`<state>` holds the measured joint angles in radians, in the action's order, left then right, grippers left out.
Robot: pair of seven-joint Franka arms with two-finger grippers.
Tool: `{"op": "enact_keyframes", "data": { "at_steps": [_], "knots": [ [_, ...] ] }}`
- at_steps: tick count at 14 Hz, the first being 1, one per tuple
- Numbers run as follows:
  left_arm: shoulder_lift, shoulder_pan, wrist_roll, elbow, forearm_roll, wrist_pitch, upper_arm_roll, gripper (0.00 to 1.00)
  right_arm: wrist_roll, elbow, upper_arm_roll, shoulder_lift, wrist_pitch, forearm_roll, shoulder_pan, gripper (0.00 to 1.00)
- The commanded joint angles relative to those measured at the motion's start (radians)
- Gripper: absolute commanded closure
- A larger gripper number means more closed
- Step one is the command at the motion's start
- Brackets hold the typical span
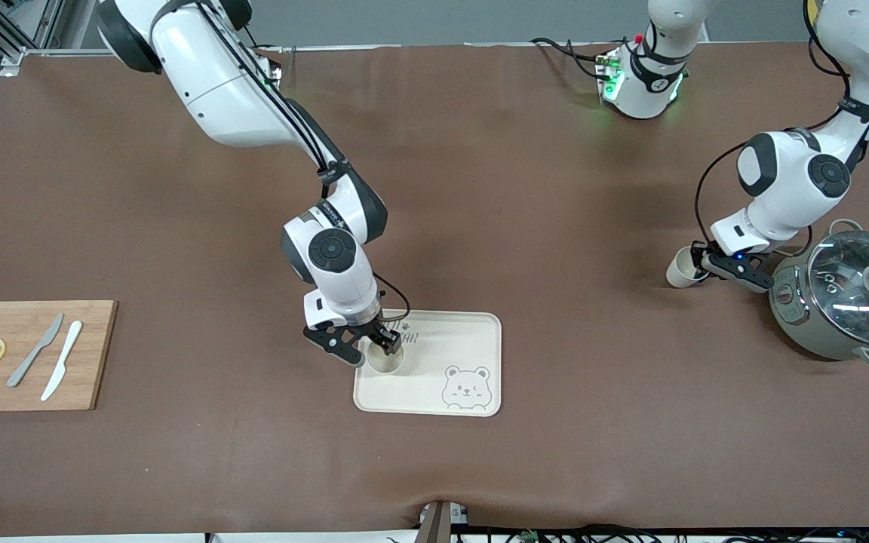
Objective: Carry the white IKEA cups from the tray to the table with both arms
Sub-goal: 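Grasp the second cup with the right gripper and carry it toward the cutting board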
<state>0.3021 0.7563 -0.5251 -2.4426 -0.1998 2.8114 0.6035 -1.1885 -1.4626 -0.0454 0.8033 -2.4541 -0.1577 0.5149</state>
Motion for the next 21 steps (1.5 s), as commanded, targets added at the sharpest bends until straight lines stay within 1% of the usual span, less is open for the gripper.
{"op": "enact_keyframes", "data": {
  "at_steps": [1,2,3,4,5,6,7,8,10,11,14,16,18,21],
  "knots": [
    [0.002,0.008,0.008,0.013,-0.05,0.008,0.004,0.81,-0.036,0.027,0.005,0.014,0.006,-0.025,0.01,0.67],
    [0.002,0.009,0.011,0.013,-0.05,0.008,0.004,0.74,-0.036,0.027,0.007,0.014,0.006,-0.025,0.01,0.73],
    [0.002,0.009,0.025,0.013,-0.05,0.008,0.004,0.71,-0.036,0.027,0.006,0.014,0.006,-0.025,0.01,0.79],
    [0.002,0.009,0.043,0.013,-0.05,0.008,0.004,0.67,-0.036,0.027,0.005,0.014,0.006,-0.025,0.01,0.82],
    [0.002,0.008,0.057,0.013,-0.05,0.01,0.004,0.65,-0.036,0.027,0.007,0.014,0.006,-0.025,0.01,0.88],
    [0.002,0.008,0.06,0.013,-0.05,0.01,0.004,0.63,-0.036,0.027,0.007,0.014,0.006,-0.025,0.01,0.92],
    [0.002,0.008,0.062,0.013,-0.05,0.01,0.004,0.6,-0.036,0.027,0.006,0.014,0.006,-0.025,0.011,1.0],
    [0.002,0.008,0.062,0.013,-0.05,0.008,0.004,0.58,-0.036,0.027,0.007,0.013,0.006,-0.025,0.011,1.0],
    [0.0,0.006,0.08,0.013,-0.052,0.008,0.005,0.49,-0.036,0.027,0.007,0.013,0.007,-0.025,0.011,1.0],
    [0.0,0.006,0.088,0.014,-0.052,0.008,0.005,0.46,-0.036,0.027,0.007,0.013,0.006,-0.025,0.011,1.0],
    [-0.011,0.005,0.088,0.03,-0.053,-0.001,0.007,0.31,-0.034,0.027,0.006,0.004,0.018,-0.023,0.01,1.0],
    [-0.018,0.005,0.088,0.05,-0.053,-0.036,0.01,0.3,-0.028,0.027,0.005,-0.019,0.027,-0.02,0.004,1.0],
    [-0.037,0.005,0.088,0.069,-0.053,-0.081,0.015,0.29,-0.02,0.03,0.004,-0.05,0.099,-0.02,0.002,1.0],
    [-0.081,0.005,0.091,0.085,-0.052,-0.144,0.016,0.29,0.013,0.031,-0.001,-0.128,0.216,-0.011,-0.006,1.0]
  ]
}}
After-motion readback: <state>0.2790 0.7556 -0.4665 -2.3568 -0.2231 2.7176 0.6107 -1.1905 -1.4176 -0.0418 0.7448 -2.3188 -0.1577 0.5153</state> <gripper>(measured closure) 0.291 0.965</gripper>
